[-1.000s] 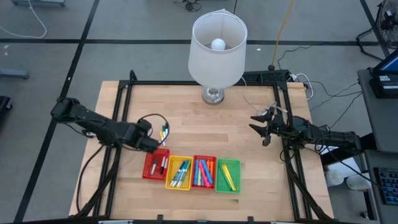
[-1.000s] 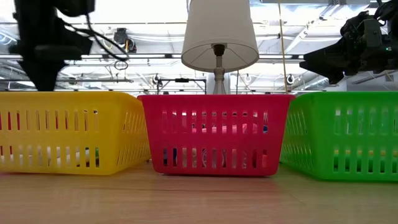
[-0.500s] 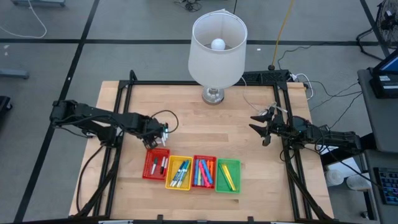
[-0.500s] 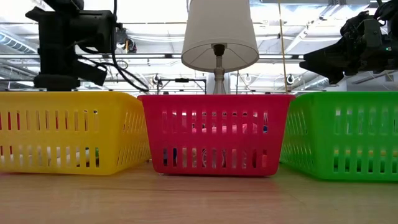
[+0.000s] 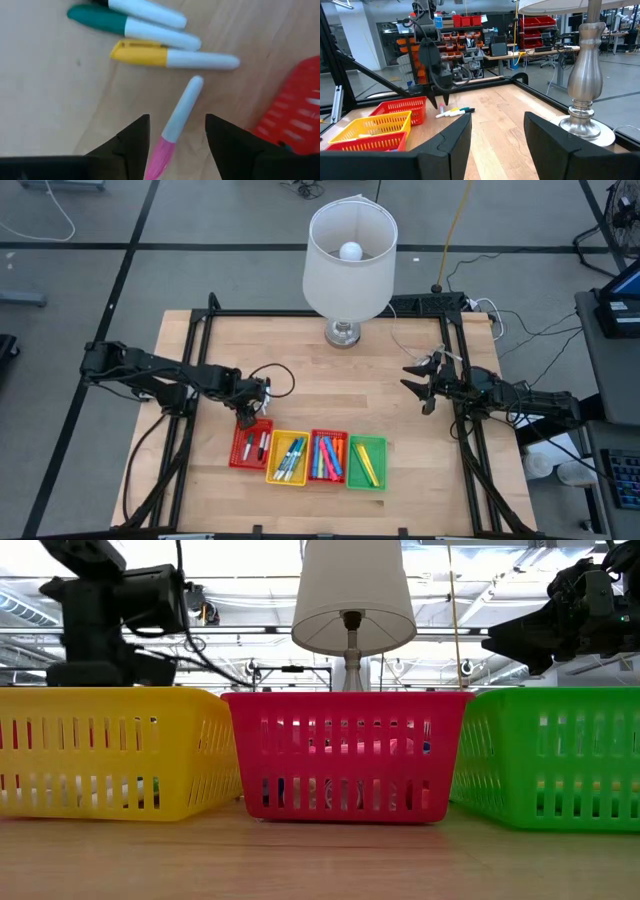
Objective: Pick & Place Markers
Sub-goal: Put the small pink highlighter into the left red bin
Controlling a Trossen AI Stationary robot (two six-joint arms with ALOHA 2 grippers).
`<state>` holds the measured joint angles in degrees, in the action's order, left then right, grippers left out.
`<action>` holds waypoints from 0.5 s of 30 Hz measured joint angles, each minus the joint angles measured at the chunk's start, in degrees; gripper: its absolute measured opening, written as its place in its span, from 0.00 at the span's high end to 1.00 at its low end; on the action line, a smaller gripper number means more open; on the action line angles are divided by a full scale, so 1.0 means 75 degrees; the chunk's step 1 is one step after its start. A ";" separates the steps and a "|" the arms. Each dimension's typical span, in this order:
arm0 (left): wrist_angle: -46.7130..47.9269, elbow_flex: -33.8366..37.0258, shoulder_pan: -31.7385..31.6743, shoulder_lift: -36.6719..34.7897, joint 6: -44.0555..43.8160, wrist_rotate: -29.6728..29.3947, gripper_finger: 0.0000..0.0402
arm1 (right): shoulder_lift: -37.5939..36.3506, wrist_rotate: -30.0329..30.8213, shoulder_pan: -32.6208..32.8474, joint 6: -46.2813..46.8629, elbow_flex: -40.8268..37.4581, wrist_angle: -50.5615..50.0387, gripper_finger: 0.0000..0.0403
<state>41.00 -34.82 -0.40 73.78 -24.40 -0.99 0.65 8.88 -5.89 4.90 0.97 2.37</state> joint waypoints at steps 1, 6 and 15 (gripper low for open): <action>-0.0116 0.0104 0.0000 0.0000 -0.0049 0.0003 0.52 | 0.0001 0.0000 0.0000 0.0000 -0.0002 0.0002 0.58; -0.0309 0.0533 0.0000 0.0003 -0.0482 -0.0256 0.52 | 0.0002 0.0000 -0.0003 0.0000 -0.0001 0.0001 0.58; -0.0464 0.0709 0.0006 -0.0014 -0.0828 -0.0410 0.55 | 0.0003 -0.0002 0.0000 0.0000 -0.0002 0.0000 0.58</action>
<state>37.52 -29.50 -0.36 73.67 -30.61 -4.06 0.67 8.87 -5.89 4.91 0.96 2.37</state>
